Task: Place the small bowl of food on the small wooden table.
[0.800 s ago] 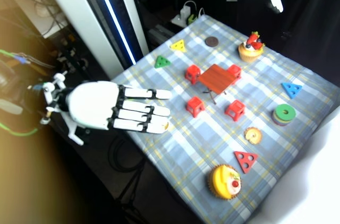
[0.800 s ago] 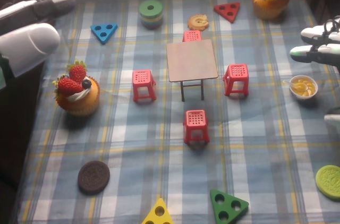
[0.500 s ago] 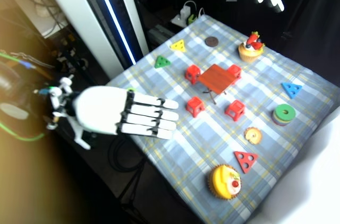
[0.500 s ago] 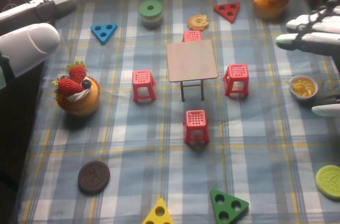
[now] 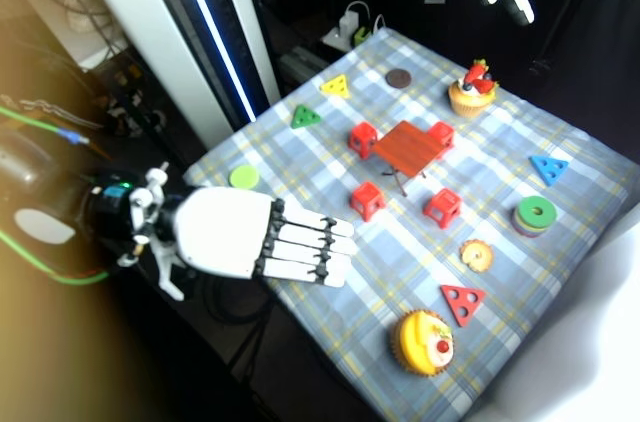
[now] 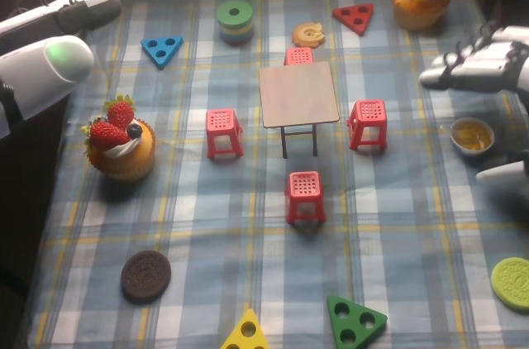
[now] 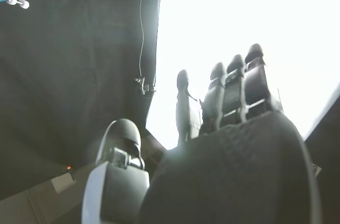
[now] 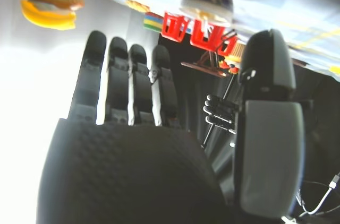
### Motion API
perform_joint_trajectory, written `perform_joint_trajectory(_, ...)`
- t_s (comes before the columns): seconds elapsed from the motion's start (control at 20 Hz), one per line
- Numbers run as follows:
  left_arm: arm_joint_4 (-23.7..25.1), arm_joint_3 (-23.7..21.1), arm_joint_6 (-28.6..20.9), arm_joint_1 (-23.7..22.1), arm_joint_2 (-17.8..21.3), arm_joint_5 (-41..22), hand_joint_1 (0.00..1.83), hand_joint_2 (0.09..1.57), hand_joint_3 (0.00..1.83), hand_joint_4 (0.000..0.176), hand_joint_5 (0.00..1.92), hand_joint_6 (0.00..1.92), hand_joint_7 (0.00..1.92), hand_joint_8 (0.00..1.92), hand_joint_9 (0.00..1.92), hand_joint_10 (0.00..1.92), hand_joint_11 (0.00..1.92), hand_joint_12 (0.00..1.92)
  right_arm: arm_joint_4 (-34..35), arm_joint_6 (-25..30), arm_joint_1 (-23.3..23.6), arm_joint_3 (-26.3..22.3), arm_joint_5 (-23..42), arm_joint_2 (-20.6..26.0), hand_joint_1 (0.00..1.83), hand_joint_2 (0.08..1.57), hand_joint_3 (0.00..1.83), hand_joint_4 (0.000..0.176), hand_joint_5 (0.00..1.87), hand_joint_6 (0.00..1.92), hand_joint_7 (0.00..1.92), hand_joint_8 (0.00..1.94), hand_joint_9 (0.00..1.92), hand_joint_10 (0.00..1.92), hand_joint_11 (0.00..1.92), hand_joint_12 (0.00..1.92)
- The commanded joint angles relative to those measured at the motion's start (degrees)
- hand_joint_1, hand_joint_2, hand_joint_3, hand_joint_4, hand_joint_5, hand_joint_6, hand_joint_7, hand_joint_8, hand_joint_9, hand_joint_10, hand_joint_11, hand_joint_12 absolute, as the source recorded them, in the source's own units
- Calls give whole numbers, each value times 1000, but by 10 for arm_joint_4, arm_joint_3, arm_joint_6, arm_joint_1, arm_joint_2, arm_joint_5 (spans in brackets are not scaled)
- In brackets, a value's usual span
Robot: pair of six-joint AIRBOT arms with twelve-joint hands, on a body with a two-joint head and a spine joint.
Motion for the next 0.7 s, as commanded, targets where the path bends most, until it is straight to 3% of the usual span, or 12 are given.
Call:
perform_joint_trajectory(0.0,-1,4,-6,-5,-2,-69,0,1184,4,157,289,1,26,3,0,0,0,0,13,3,9,3,54,1,851,991,1,0,426,6,478,9,500,18,302,554)
perform_joint_trajectory(0.2,-2,4,-8,-4,-2,-69,19,1197,5,144,316,8,55,8,0,0,0,0,9,3,9,4,46,0,1006,1026,0,0,740,5,813,11,799,33,484,722)
perform_joint_trajectory(0.25,-2,4,-10,-4,-2,-69,3,1196,3,140,316,6,49,3,0,0,0,0,9,3,9,4,44,0,1043,1022,0,0,772,1,861,5,867,30,549,819)
perform_joint_trajectory(0.3,-2,5,-12,-4,-2,-68,0,1190,0,157,284,0,30,0,0,0,0,0,9,3,9,4,43,0,1078,1019,0,0,781,0,900,4,929,34,567,915)
perform_joint_trajectory(0.45,-2,5,-13,-4,-2,-68,1,1199,4,152,300,8,48,7,0,0,0,0,9,3,9,5,40,-1,1079,1017,0,0,802,5,905,6,978,41,621,961)
perform_joint_trajectory(0.65,-2,5,-15,-4,-2,-68,0,1193,1,147,309,8,67,10,0,0,0,0,8,3,9,6,40,-3,1165,1015,0,0,841,2,1026,10,1096,46,618,1171)
